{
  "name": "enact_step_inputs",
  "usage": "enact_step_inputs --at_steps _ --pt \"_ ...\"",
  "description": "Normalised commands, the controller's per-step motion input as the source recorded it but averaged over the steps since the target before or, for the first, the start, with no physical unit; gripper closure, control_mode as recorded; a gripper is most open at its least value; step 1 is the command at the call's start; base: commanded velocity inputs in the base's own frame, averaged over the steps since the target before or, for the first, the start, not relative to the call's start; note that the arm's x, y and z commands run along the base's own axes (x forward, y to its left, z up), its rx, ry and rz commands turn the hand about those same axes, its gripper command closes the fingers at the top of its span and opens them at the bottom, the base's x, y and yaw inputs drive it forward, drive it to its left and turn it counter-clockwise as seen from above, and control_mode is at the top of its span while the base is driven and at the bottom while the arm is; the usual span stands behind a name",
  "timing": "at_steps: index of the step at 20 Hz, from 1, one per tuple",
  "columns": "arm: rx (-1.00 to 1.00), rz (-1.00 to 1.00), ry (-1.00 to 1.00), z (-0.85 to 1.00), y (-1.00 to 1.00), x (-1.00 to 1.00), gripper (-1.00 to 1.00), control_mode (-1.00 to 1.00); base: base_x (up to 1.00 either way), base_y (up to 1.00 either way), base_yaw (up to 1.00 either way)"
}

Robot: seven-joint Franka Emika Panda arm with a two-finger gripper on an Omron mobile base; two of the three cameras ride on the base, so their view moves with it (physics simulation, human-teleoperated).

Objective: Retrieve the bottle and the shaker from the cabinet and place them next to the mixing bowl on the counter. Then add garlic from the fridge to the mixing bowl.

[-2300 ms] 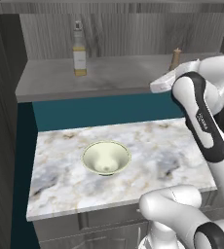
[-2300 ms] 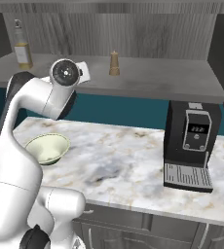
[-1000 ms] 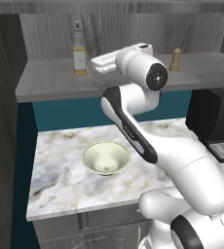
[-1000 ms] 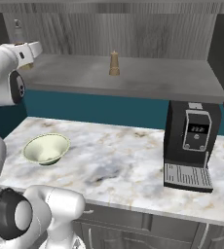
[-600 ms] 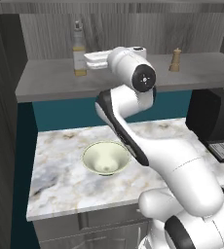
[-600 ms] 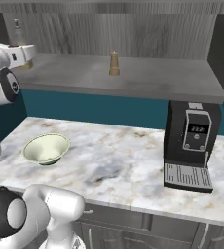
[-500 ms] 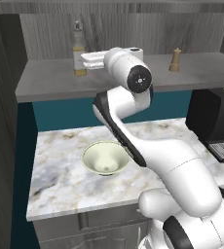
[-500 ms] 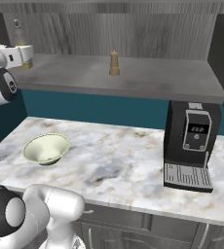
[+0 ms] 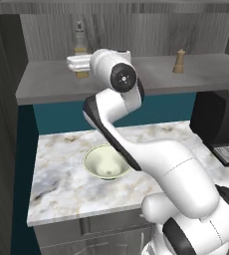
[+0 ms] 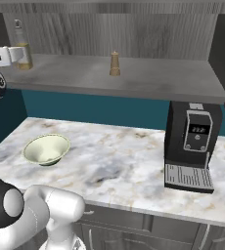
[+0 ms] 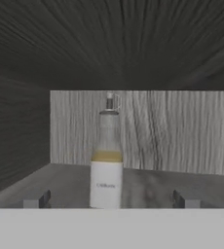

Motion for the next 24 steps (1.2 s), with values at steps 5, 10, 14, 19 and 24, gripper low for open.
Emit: enact_step_inputs --at_steps 5,10,14,19,24 --pt "0.00 0.00 0.09 0.00 0.25 0.01 -1.00 -1.00 0.00 0.00 0.00" --pt "0.00 0.00 0.03 0.00 0.13 0.02 -1.00 -1.00 0.00 0.00 0.00" --pt "0.00 0.00 0.00 0.00 0.01 0.17 -1.00 -1.00 0.00 0.00 0.00" --pt "0.00 0.00 0.00 0.00 0.00 0.29 -1.00 -1.00 0.00 0.00 0.00" --pt "0.00 0.00 0.00 0.00 -0.01 0.38 -1.00 -1.00 0.00 0.00 0.00"
